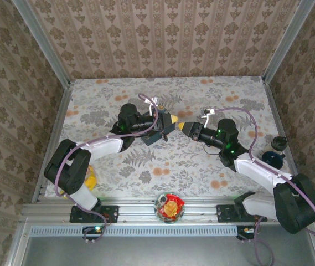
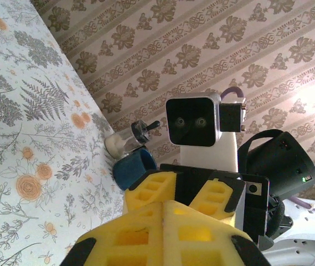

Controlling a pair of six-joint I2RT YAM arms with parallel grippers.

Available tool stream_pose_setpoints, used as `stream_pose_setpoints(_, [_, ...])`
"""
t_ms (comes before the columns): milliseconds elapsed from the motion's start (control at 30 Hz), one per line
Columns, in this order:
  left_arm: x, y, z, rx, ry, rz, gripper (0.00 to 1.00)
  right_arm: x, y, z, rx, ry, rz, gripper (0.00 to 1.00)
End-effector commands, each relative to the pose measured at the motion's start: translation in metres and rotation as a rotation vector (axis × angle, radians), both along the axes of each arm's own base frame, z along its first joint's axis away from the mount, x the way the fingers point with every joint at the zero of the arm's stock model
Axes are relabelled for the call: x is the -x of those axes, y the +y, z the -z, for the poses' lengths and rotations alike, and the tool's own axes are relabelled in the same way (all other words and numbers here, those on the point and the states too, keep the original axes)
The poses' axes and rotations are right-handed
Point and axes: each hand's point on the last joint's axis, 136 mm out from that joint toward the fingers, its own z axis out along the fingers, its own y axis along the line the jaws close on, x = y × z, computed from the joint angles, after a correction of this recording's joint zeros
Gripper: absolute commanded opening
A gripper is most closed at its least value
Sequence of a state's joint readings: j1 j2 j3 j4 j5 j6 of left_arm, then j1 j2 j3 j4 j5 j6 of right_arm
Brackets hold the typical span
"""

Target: Unlock the padlock with the key

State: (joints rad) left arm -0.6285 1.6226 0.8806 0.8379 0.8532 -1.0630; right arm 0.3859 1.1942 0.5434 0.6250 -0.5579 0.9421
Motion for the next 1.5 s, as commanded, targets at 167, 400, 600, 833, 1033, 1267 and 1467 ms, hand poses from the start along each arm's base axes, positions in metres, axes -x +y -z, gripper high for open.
stream_pose_setpoints(167, [0.000,-0.003,-0.013,0.039,-0.016,0.026,0.00,-0.003,0.002,-0.022,-0.016,-0.074,-0.014,0.34])
stream_pose_setpoints(400, [0.001,-0.003,-0.012,0.041,-0.007,0.029,0.00,-0.003,0.003,-0.025,-0.018,-0.084,-0.016,0.34])
stream_pose_setpoints(600, [0.000,-0.002,-0.011,0.040,0.003,0.029,0.00,-0.004,0.004,-0.029,-0.021,-0.095,-0.024,0.24])
stream_pose_setpoints(833, [-0.008,0.004,-0.008,0.049,0.022,-0.013,0.00,-0.002,0.004,-0.027,-0.020,-0.090,-0.031,0.11])
stream_pose_setpoints(1033, [-0.013,0.005,-0.009,0.057,0.026,-0.038,0.00,0.001,0.003,-0.022,-0.017,-0.078,-0.030,0.00])
stream_pose_setpoints(1267, [-0.019,0.011,-0.009,0.058,0.029,-0.090,0.47,0.000,-0.006,-0.010,0.025,-0.036,0.028,0.00])
stream_pose_setpoints(1467, [-0.032,0.028,0.018,-0.076,0.033,-0.300,1.00,0.003,-0.033,0.025,0.157,0.099,0.163,0.00])
